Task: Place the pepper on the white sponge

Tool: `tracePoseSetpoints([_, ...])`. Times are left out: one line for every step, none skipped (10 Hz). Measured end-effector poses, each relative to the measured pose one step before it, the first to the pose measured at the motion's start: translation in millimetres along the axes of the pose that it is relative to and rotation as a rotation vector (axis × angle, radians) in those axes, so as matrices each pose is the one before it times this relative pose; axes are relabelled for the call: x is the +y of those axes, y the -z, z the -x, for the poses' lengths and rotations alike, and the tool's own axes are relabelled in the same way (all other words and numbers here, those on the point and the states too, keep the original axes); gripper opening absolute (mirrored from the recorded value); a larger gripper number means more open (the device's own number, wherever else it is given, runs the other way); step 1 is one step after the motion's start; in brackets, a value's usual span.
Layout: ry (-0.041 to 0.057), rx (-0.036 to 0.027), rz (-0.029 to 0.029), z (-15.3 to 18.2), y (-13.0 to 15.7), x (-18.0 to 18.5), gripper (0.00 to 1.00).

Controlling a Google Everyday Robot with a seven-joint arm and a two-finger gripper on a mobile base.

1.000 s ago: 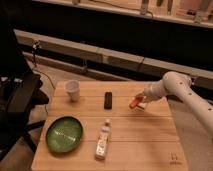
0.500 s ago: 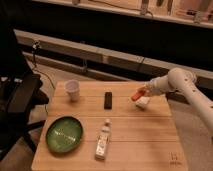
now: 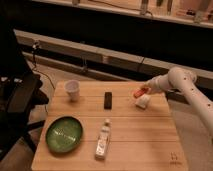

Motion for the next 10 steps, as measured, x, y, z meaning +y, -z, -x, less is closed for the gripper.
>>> tracePoseSetpoints([-0.00517,0.00465,0.00652,-1.83,-3.58,2.91,0.00])
tracePoseSetpoints([-0.00645,0.00598,0.00508,-2.08,-2.85,2.39,0.00])
tracePoseSetpoints([-0.00750,0.00431,0.00877,-2.18,-3.99,2.12,0.00])
tracePoseSetpoints([-0.00990,0.00539,0.01424,-3.34,-4.65,3.03,0.05])
tracePoseSetpoints([-0.00994,0.00319,0.01554,-2.78,-4.91,4.50,0.14])
tracePoseSetpoints([-0.01090,0.00630,0.01294,-3.29,-3.94,4.09,0.23])
tracePoseSetpoints([-0.01498,0.00982,0.01766,-4.14,-5.24,6.51,0.36])
tracePoseSetpoints([-0.01016,0.00845,0.00948,-3.10,-2.16,2.67,0.46])
tracePoseSetpoints([-0.00835,0.00477,0.00886,-2.46,-1.84,3.45,0.55])
tracePoseSetpoints([0.00488,-0.00580,-0.00591,0.29,0.44,0.88,0.59])
